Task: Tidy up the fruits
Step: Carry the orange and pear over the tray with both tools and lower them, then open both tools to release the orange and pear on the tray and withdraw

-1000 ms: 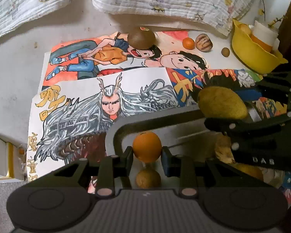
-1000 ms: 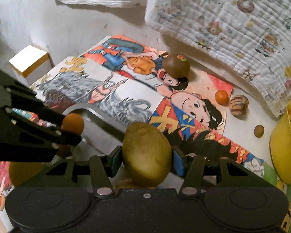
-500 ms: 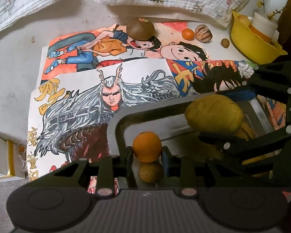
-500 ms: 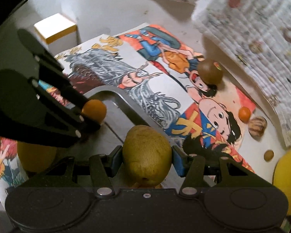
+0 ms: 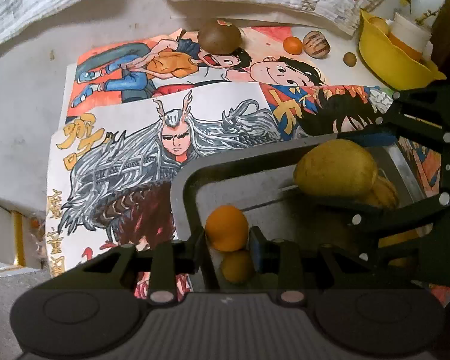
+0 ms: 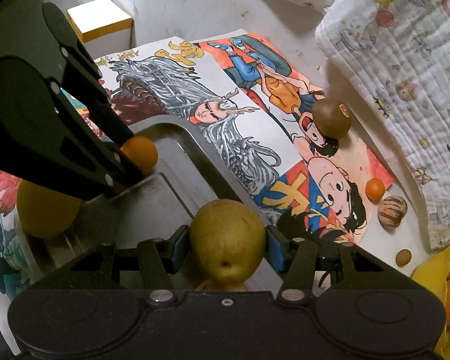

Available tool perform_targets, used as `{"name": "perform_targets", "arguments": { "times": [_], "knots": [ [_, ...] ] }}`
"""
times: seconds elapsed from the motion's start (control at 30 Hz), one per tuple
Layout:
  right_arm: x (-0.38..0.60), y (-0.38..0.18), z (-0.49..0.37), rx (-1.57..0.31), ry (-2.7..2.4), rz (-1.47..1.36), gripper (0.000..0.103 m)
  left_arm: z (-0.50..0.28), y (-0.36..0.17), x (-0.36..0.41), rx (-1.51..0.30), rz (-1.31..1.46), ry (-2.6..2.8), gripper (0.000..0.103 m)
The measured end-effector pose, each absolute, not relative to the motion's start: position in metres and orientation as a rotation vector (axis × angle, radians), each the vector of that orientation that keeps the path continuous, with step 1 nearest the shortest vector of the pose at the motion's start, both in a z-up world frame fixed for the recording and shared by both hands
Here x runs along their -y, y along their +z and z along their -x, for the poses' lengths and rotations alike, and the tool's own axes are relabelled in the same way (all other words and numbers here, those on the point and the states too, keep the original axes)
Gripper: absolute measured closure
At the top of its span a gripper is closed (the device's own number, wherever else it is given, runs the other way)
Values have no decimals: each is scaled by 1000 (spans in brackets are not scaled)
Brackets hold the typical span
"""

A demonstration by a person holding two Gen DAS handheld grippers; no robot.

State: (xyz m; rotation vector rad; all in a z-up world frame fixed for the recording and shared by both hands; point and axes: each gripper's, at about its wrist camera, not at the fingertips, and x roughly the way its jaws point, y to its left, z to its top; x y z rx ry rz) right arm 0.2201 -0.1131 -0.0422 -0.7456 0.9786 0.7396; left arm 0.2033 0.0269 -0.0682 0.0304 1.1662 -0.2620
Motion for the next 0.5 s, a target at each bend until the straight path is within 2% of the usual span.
{"name": "perform_targets", "arguments": {
  "times": [0.13, 0.27, 0.4, 0.5],
  "knots": [
    [120, -37, -216, -970, 716, 734, 47, -197, -65, -26, -1165, -51, -263, 60],
    [129, -30, -211, -975, 686, 700, 45, -188, -57, -26, -1152, -49, -245, 39],
    [138, -20, -199, -973, 642, 669, 33, -176, -47, -28, -1123, -10, -252, 19],
    [145, -14, -189, -981, 602, 640, 29, -167, -41, -29, -1112, 5, -241, 15]
  ]
}}
